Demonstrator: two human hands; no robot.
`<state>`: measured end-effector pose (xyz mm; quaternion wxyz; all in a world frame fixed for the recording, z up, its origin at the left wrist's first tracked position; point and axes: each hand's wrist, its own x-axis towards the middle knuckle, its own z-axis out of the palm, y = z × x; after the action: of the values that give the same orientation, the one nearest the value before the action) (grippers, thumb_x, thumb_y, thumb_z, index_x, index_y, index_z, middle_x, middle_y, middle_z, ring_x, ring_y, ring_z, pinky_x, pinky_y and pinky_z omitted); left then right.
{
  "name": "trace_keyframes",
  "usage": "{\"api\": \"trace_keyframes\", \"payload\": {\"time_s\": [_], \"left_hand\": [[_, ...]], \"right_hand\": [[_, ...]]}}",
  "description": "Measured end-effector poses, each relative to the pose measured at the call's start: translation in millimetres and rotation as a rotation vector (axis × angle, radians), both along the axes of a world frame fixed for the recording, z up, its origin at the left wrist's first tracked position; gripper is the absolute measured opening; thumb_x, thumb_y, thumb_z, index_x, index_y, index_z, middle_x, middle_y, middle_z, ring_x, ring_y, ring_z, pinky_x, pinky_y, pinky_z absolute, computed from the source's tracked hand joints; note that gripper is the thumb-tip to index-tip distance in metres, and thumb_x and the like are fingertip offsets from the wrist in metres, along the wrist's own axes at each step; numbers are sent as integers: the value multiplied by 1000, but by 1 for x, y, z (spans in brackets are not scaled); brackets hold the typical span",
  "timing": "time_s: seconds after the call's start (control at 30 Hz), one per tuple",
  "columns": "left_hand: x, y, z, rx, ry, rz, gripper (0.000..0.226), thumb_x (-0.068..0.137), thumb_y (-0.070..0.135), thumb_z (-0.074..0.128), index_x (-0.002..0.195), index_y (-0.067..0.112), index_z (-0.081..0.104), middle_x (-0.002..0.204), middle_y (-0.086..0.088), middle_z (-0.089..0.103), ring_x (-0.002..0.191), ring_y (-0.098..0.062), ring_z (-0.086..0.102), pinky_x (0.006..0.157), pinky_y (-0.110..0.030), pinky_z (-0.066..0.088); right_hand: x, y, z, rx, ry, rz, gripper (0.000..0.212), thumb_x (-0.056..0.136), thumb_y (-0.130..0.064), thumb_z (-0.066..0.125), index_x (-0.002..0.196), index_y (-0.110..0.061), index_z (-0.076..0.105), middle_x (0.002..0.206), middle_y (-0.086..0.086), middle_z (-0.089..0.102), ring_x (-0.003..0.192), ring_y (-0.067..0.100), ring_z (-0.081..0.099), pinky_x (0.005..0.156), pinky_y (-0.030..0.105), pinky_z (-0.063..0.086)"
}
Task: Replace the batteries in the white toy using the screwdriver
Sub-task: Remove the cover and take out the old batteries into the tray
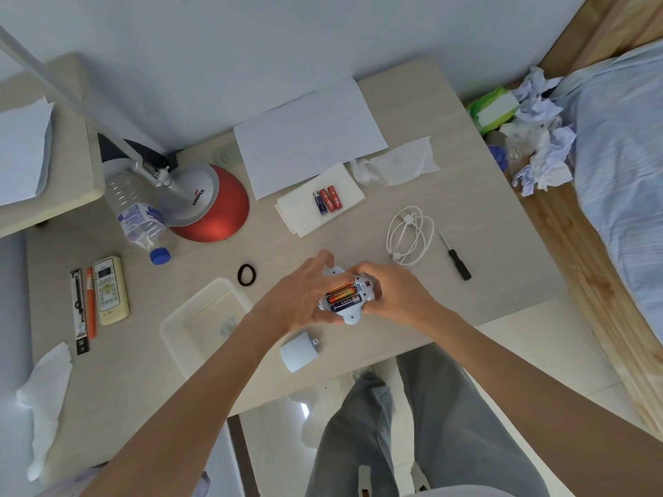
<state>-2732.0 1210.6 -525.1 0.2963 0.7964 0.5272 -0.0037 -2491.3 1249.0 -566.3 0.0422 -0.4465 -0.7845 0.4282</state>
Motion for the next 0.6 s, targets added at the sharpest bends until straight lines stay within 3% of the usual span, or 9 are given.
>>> {"api": "trace_keyframes", "payload": {"time_s": [0.17, 0.37, 0.47, 0.6], "left_hand": [[2, -2, 2, 3, -6, 20, 75, 81, 54, 87, 143, 45, 45, 135, 5, 35, 109, -14, 49, 82, -29, 56], [0, -15, -1, 106, 16, 28, 73, 87, 53, 82, 148, 39, 45, 150, 7, 40, 121, -16, 53, 85, -36, 62], [4, -23, -1, 167, -9, 95, 66, 92, 61, 73, 149, 36, 50, 150, 10, 47, 122, -14, 54, 78, -35, 63], [14, -29, -6, 237, -67, 244, 52, 99, 56, 67, 145, 31, 62, 144, 5, 58, 125, -17, 54, 83, -35, 61]], "right_hand": [[-1, 0, 0, 8, -7, -7, 64, 81, -34, 91, 136, -28, 59, 119, -8, 76, 76, -12, 54, 76, 10, 44], [0, -1, 4, 7, 4, -12, 68, 80, -35, 92, 138, -28, 58, 121, -9, 75, 76, -14, 54, 78, 11, 46], [0, -2, 6, 13, 8, -16, 68, 79, -35, 92, 138, -27, 59, 120, -8, 75, 80, -8, 59, 80, 14, 50], [0, -4, 9, 10, 16, -30, 70, 80, -38, 92, 141, -28, 57, 125, -7, 74, 96, 2, 65, 89, 24, 59]]}}
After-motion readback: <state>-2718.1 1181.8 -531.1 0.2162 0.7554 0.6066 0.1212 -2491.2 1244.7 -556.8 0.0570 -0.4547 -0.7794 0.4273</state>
